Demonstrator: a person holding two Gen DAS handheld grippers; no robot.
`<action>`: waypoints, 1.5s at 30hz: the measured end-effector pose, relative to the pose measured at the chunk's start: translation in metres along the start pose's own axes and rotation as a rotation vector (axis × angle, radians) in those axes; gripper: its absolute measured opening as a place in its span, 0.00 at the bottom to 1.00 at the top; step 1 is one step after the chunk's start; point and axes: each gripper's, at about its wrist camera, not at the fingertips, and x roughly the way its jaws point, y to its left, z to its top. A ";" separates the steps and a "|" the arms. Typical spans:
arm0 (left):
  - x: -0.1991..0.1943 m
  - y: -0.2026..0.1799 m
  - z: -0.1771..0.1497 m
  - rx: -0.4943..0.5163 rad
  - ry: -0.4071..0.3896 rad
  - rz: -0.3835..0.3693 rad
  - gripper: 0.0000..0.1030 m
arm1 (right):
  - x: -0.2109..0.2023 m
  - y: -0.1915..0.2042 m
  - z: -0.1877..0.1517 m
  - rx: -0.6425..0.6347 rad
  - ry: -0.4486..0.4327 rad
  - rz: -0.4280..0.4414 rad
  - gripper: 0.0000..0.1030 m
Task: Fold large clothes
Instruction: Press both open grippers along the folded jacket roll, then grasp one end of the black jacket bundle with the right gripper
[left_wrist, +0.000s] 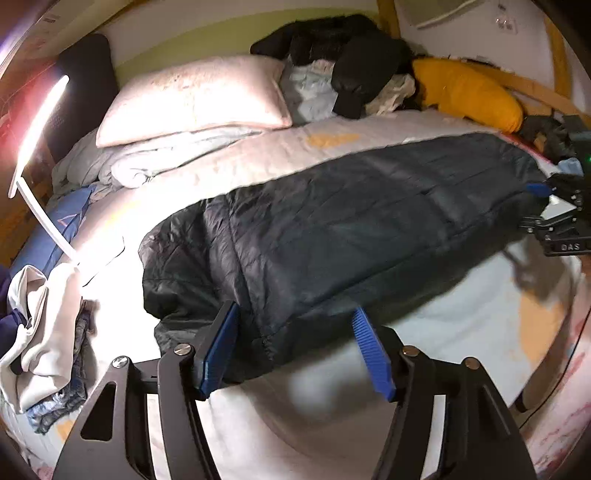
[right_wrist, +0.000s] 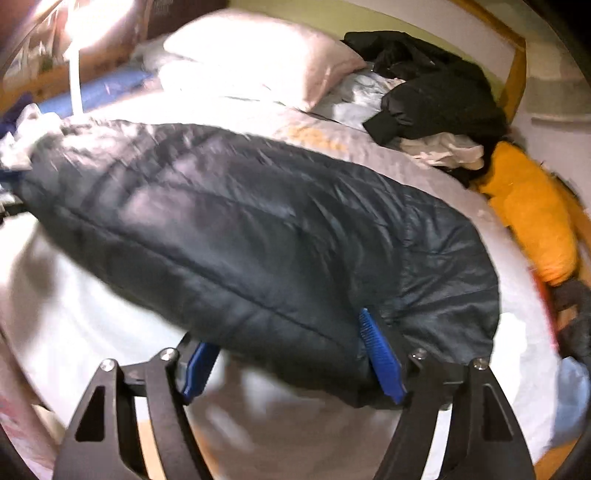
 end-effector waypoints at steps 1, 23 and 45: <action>-0.005 -0.001 0.001 -0.004 -0.015 -0.021 0.61 | -0.002 -0.001 0.001 0.016 -0.008 0.019 0.69; -0.009 0.060 0.103 -0.244 -0.220 0.028 0.69 | -0.002 0.060 0.104 0.255 0.126 0.315 0.39; 0.023 0.105 0.066 -0.496 -0.089 -0.107 0.68 | 0.105 0.066 0.085 0.369 0.316 0.162 0.36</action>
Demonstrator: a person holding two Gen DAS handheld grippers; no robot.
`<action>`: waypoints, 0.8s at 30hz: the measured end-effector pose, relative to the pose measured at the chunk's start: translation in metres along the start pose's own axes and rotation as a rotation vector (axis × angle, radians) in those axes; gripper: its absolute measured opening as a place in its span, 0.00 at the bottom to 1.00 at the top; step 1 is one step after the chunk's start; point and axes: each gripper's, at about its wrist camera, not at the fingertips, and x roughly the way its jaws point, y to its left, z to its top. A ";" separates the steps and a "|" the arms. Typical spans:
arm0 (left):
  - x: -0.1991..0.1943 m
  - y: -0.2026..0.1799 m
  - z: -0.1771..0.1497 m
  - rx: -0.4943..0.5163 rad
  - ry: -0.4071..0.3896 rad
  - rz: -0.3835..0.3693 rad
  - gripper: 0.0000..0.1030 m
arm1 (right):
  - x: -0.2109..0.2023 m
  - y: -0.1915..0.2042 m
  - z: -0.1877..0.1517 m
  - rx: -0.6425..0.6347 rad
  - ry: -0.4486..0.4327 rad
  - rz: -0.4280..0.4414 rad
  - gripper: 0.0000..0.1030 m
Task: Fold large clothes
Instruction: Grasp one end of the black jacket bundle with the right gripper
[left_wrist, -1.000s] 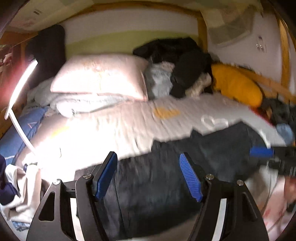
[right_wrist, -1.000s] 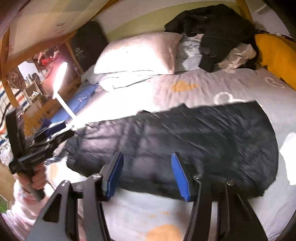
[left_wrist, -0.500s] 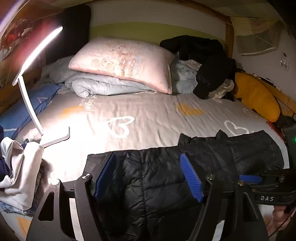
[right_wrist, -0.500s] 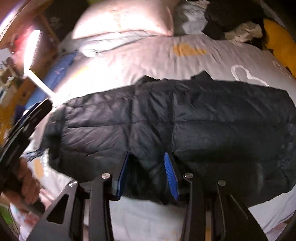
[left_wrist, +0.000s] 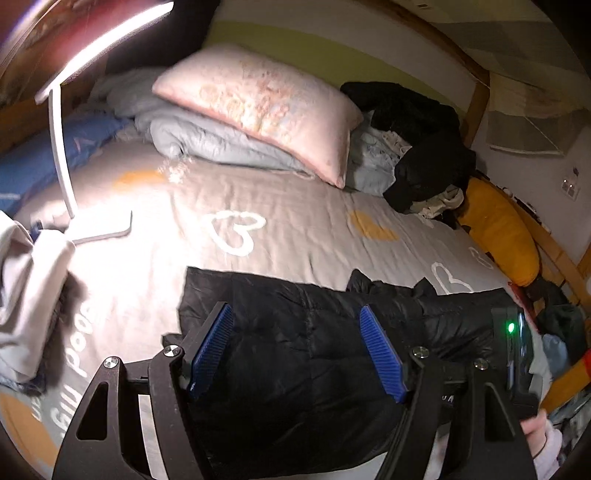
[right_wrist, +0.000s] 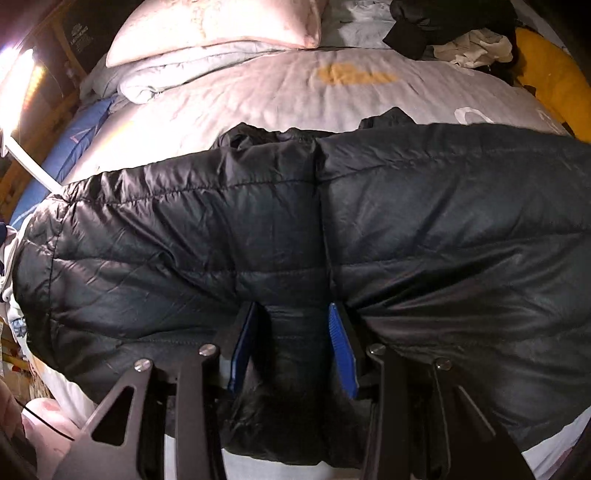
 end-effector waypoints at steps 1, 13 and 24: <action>0.001 0.000 0.000 0.003 0.002 0.010 0.68 | -0.002 -0.001 0.005 0.022 0.018 0.014 0.36; 0.018 -0.006 -0.007 0.069 0.026 0.079 0.68 | 0.015 -0.004 0.059 0.081 0.063 -0.001 0.34; 0.024 -0.014 -0.012 0.114 0.034 0.110 0.68 | 0.018 -0.005 0.101 0.117 0.105 0.007 0.32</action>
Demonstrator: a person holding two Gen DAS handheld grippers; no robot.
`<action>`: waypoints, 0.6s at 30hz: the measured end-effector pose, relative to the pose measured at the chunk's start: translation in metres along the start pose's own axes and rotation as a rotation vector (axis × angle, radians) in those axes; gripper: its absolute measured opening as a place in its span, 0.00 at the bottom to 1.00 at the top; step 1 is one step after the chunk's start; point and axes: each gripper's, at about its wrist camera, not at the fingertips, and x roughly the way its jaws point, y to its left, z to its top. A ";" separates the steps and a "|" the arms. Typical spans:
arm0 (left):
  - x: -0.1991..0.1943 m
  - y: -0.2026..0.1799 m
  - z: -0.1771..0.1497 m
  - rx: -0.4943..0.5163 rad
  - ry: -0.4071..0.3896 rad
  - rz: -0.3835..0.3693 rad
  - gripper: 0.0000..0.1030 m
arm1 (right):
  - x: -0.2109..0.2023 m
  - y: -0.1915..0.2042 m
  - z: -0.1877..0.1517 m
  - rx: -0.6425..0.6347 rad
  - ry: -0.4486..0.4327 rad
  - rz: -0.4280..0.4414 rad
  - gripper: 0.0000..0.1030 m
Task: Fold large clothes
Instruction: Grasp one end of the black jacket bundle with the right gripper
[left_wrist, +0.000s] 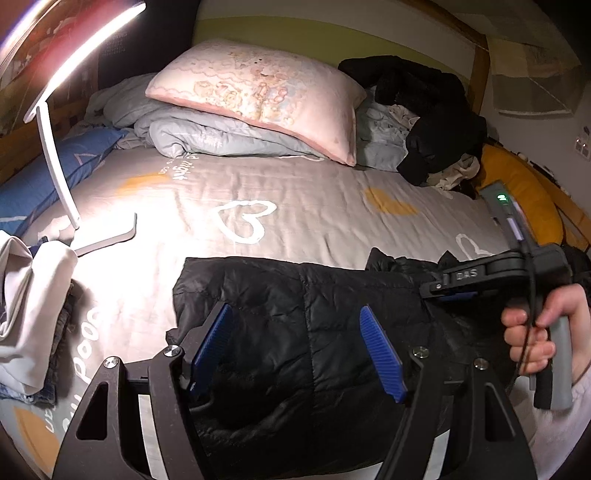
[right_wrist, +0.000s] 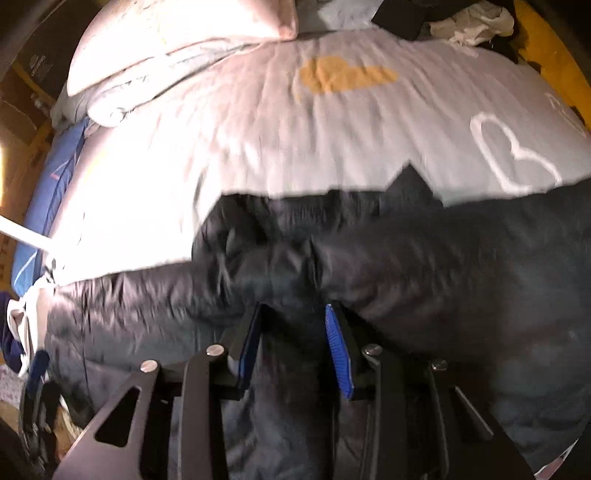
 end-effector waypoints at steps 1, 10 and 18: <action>0.001 0.000 0.000 0.001 0.002 0.005 0.68 | 0.010 0.000 0.003 0.007 0.025 -0.014 0.32; 0.004 0.004 -0.001 -0.014 0.020 -0.012 0.68 | 0.016 0.003 0.016 0.011 0.042 -0.042 0.32; 0.001 -0.001 -0.001 0.019 0.007 -0.004 0.68 | 0.026 0.007 0.044 0.052 0.055 -0.064 0.30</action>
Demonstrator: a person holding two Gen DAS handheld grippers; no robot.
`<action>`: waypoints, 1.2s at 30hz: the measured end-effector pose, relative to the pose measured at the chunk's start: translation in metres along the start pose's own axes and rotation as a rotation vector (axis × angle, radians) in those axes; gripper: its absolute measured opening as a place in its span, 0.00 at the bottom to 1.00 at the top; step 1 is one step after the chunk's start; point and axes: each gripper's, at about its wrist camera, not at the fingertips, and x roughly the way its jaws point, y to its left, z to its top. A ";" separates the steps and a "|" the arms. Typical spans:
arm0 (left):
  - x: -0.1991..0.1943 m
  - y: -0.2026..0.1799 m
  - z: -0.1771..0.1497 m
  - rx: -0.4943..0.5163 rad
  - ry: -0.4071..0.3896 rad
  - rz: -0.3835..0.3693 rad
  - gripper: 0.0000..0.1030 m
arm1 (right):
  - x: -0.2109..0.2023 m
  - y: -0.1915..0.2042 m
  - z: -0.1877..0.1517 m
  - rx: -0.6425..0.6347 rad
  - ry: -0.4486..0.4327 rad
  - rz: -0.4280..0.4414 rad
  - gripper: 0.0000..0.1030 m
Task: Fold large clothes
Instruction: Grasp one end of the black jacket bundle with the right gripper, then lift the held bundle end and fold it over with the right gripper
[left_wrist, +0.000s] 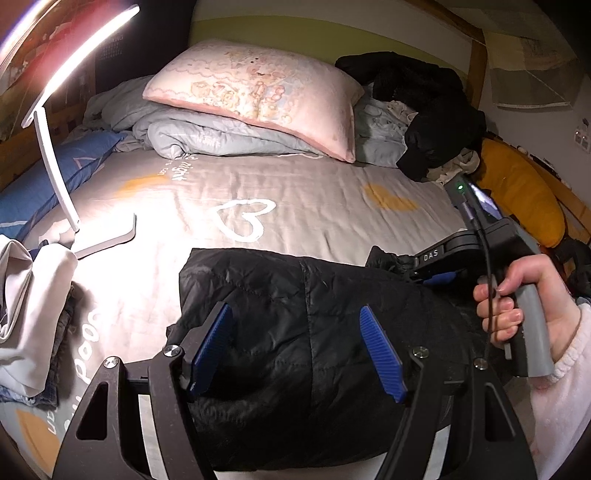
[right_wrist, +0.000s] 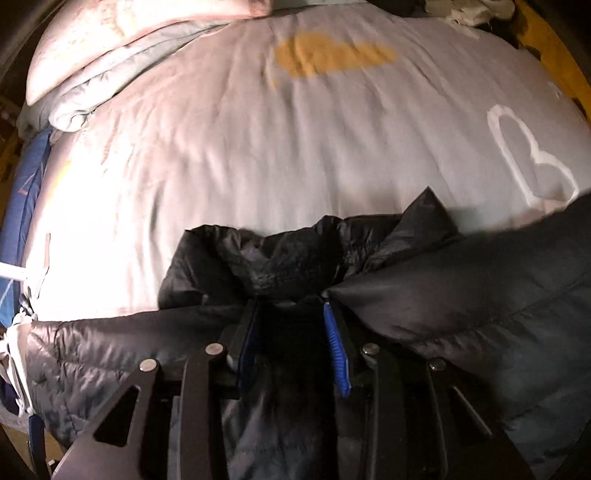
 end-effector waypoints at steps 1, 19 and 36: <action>0.000 0.001 0.000 -0.004 0.003 -0.006 0.68 | -0.004 0.001 -0.002 0.000 -0.007 0.004 0.30; -0.004 -0.022 -0.008 0.071 -0.017 0.006 0.68 | -0.147 -0.124 -0.208 0.022 -0.562 0.164 0.44; 0.005 -0.023 -0.011 0.050 0.020 -0.036 0.71 | -0.101 -0.235 -0.196 0.419 -0.658 0.189 0.79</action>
